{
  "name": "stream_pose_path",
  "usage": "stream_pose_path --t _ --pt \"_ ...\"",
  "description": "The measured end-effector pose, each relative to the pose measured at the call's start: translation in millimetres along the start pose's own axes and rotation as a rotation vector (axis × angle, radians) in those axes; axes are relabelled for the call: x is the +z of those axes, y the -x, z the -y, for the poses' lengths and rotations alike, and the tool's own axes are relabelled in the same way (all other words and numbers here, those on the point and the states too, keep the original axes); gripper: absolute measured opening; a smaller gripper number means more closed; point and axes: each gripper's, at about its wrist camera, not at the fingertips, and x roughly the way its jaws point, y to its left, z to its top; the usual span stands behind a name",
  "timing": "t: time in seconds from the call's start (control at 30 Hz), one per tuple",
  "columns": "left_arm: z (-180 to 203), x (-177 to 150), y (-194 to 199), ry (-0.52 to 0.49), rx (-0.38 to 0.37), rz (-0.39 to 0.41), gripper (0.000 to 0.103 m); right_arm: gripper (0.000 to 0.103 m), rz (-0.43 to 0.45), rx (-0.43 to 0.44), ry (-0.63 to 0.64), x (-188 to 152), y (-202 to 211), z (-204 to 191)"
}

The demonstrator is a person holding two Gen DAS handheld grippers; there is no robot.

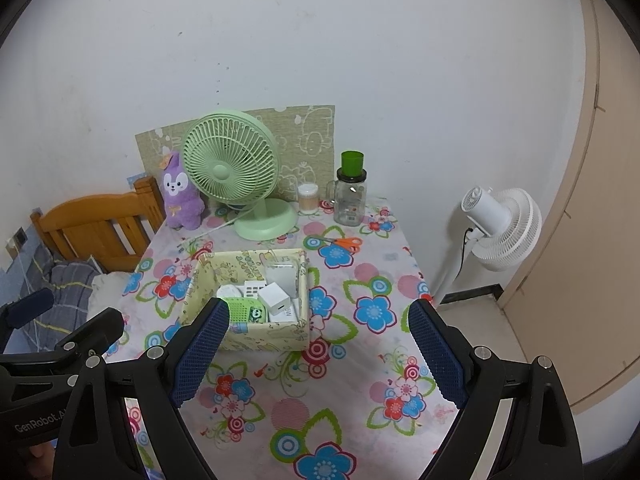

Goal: Organize rigid objects

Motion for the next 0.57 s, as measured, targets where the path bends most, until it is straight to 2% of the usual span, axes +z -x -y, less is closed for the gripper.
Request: stream_pose_path --t 0.57 --pt "-7.7 6.9 -20.3 0.012 -0.011 -0.041 0.103 0.093 -0.037 -0.003 0.000 5.7 -19.9 -5.1"
